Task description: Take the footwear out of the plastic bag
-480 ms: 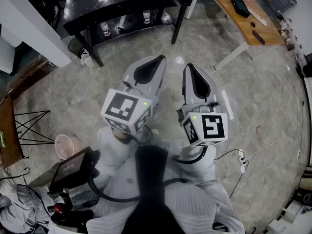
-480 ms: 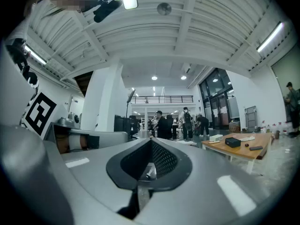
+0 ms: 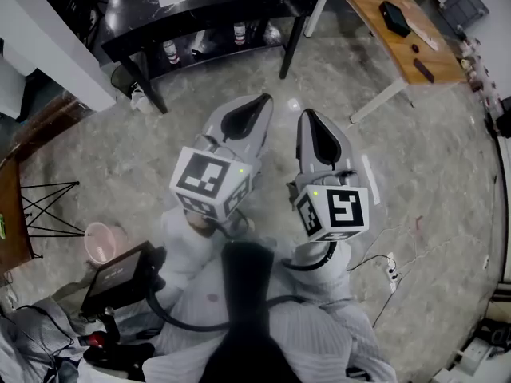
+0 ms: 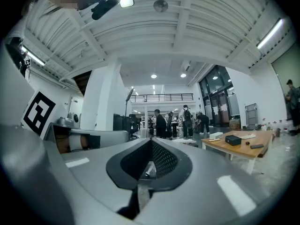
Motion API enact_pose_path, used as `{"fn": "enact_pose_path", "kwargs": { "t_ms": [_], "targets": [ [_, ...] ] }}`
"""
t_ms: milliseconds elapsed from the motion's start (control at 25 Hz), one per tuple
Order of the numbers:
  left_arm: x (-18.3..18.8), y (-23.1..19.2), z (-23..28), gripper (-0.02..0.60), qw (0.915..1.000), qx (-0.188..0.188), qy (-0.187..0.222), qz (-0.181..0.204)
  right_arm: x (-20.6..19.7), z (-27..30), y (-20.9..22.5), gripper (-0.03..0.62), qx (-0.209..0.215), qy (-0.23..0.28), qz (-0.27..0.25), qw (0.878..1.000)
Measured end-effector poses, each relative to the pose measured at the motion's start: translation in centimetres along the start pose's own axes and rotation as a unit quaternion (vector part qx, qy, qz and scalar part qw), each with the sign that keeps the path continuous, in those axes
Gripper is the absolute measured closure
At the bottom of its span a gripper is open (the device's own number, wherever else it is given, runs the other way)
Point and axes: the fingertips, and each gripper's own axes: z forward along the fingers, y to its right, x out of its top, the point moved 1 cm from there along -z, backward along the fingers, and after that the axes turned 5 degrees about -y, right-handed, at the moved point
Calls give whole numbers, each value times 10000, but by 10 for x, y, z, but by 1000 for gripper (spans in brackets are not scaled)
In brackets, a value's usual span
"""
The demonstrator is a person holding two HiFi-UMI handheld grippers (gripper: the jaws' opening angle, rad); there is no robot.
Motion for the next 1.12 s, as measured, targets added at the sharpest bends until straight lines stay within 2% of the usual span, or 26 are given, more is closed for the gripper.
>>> {"fn": "enact_pose_path", "kwargs": {
  "t_ms": [280, 480, 680, 960, 1120],
  "targets": [
    [-12, -5, 44, 583, 9998, 143, -99, -78, -10, 22, 48, 582, 15, -80, 128, 9999],
    [-21, -36, 107, 583, 9993, 213, -227, -194, -17, 71, 95, 582, -54, -155, 196, 9997],
    [-7, -92, 208, 583, 9995, 249, -149, -122, -6, 166, 153, 582, -40, -69, 155, 9998],
    [38, -177, 362, 583, 9998, 199, -69, 57, 42, 322, 233, 582, -3, 36, -2, 10000],
    [32, -218, 434, 583, 9992, 303, -241, -4, 38, 395, 284, 582, 28, -86, 108, 9999]
  ]
}}
